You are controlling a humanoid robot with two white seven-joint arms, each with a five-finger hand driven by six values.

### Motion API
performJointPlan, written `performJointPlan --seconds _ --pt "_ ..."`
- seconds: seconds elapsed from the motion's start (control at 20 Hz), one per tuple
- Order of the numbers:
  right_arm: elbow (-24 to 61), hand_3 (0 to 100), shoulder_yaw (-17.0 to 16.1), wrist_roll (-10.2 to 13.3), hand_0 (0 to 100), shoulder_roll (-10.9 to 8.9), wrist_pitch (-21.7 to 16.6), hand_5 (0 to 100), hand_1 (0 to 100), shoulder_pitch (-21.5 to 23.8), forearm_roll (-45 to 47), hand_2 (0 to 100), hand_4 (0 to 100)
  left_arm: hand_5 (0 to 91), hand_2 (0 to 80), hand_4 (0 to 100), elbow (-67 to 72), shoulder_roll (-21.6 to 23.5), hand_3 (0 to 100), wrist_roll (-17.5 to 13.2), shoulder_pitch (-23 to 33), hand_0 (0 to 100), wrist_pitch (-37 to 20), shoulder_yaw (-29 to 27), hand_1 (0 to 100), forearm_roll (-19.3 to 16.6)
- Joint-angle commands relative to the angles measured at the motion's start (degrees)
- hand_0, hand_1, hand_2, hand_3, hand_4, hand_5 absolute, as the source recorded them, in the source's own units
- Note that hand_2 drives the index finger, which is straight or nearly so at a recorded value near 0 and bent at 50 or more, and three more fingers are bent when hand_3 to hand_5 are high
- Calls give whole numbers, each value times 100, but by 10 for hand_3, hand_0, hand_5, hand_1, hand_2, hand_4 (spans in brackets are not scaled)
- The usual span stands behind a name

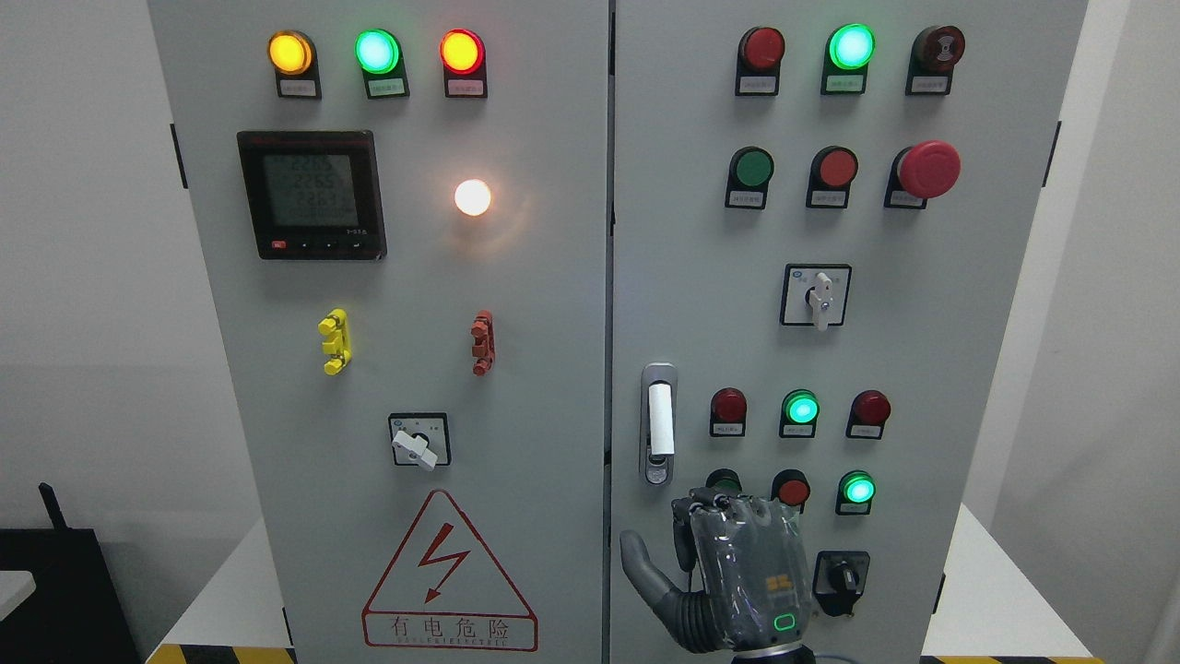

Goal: Release door handle

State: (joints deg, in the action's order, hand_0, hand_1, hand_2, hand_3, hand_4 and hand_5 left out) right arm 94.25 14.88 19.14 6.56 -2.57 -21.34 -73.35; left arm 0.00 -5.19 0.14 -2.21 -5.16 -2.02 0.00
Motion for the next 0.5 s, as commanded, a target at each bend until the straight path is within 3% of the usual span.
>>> performJointPlan --seconds 0.0,0.45 --pt "14 1000 -108 -33 351 64 11 996 614 -142 -127 1000 1000 0 0 0 -53 0 0 4 1 120 -3 0 389 -158" --pt "40 1000 -205 -42 366 117 116 997 602 -274 -119 1000 1000 0 0 0 -53 0 0 4 1 120 -3 0 389 -158"
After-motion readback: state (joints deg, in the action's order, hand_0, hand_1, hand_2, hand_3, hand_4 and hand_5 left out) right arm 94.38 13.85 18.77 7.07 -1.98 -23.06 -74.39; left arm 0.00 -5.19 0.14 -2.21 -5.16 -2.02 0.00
